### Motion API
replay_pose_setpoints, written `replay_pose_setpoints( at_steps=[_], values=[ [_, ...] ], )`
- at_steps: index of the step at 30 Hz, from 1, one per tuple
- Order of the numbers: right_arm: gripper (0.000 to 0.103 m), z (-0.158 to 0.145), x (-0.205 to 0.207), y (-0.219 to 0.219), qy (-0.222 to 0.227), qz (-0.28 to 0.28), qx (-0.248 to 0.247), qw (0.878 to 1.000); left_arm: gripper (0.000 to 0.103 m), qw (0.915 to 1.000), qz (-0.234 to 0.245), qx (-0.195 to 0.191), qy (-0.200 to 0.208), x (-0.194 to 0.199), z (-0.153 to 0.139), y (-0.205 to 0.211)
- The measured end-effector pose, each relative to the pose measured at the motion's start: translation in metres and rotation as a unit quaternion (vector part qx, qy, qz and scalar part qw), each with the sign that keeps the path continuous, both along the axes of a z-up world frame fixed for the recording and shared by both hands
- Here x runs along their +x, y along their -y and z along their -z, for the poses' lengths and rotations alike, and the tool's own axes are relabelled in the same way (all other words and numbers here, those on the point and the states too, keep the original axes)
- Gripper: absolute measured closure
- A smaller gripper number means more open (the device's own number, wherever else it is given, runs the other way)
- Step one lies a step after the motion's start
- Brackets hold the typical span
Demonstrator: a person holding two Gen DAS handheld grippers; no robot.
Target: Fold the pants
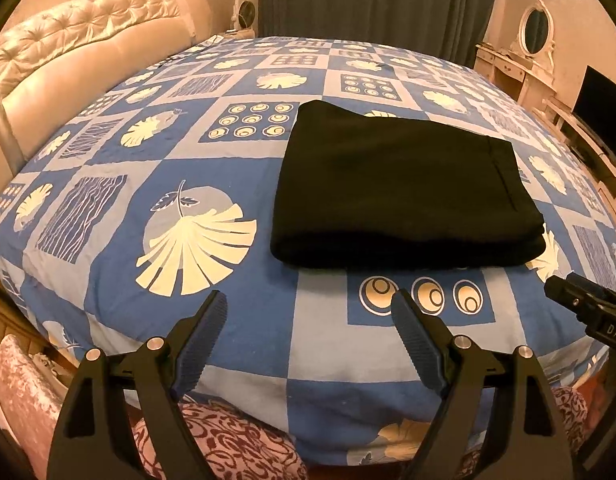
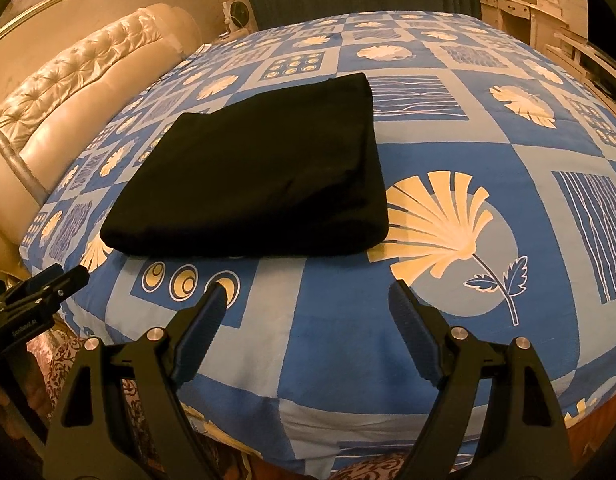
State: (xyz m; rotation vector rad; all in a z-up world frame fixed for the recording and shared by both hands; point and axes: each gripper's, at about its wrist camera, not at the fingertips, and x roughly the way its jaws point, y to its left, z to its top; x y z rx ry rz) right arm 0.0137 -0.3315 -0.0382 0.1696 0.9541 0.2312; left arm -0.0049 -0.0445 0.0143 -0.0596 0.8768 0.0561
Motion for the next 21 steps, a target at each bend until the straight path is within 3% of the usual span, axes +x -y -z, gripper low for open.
replay_pose_setpoints(
  at_steps=[21],
  values=[
    [0.02,0.0005,-0.0002,-0.002,-0.002,-0.004,0.0,1.0,0.02,1.0,-0.001,-0.008,0.0,0.0014,0.0002,-0.0011]
  ],
)
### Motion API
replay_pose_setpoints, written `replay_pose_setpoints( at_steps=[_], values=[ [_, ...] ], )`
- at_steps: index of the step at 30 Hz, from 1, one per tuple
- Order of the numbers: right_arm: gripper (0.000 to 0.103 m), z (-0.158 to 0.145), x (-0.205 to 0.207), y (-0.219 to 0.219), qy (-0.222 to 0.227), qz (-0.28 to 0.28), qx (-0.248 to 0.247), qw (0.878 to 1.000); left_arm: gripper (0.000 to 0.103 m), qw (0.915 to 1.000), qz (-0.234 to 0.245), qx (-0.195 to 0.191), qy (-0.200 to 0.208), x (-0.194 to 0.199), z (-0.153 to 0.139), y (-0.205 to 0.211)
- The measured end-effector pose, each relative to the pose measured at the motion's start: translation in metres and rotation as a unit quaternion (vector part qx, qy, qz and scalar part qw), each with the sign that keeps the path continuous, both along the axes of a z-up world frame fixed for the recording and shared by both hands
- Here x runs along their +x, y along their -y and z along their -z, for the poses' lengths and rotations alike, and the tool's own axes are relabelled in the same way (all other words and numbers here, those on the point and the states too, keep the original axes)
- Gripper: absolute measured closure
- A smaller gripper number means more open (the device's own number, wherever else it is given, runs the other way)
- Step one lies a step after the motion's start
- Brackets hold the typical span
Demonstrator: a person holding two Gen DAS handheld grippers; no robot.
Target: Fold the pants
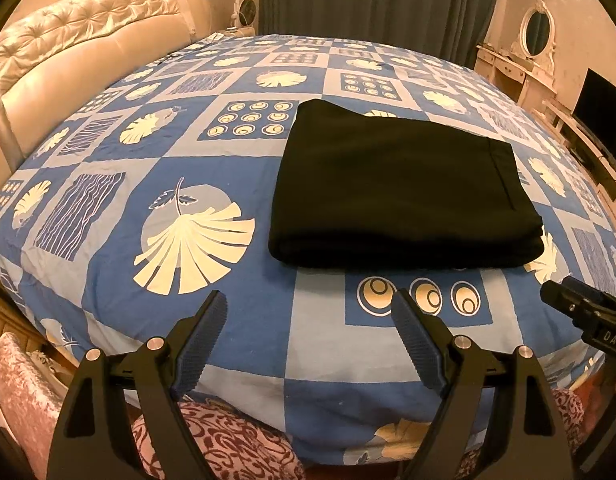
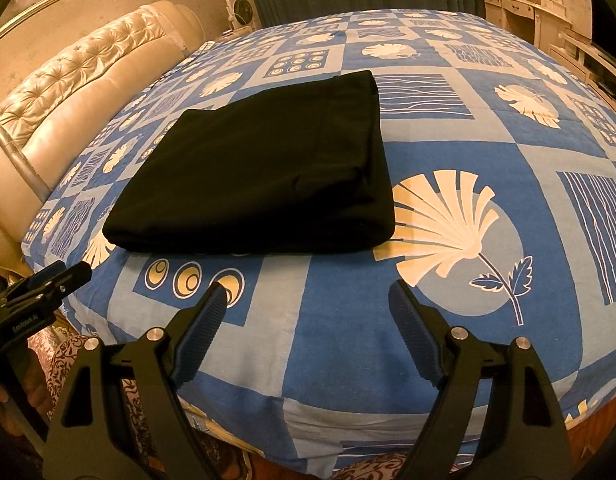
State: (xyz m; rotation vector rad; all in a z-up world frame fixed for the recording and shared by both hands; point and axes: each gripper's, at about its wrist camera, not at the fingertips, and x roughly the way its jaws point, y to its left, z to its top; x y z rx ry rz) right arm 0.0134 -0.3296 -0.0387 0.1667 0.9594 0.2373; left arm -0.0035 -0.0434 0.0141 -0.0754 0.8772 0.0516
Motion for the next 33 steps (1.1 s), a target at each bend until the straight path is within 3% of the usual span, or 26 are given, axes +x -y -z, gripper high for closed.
replay_pose_setpoints(
  at_steps=[17,21,26,30,33],
  values=[
    [0.02,0.0,-0.002,-0.003,0.0,-0.001,-0.001,1.0,0.014,0.9987,-0.008,-0.002,0.049,0.001,-0.019,0.005],
    [0.02,0.001,-0.002,-0.005,-0.002,0.0,-0.001,1.0,0.013,0.9966,0.023,-0.017,0.077,0.0,-0.025,0.007],
    [0.02,0.003,-0.002,-0.003,-0.004,-0.001,0.002,1.0,0.013,0.9943,0.053,0.012,0.092,0.004,-0.033,0.015],
    [0.02,0.001,0.001,0.006,-0.01,0.002,0.026,1.0,0.013,0.9936,0.053,0.003,0.1,0.012,-0.039,0.003],
    [0.02,-0.006,0.014,0.03,-0.01,0.016,0.046,0.999,0.013,0.9937,0.061,0.022,0.091,0.04,-0.039,-0.024]
  ],
)
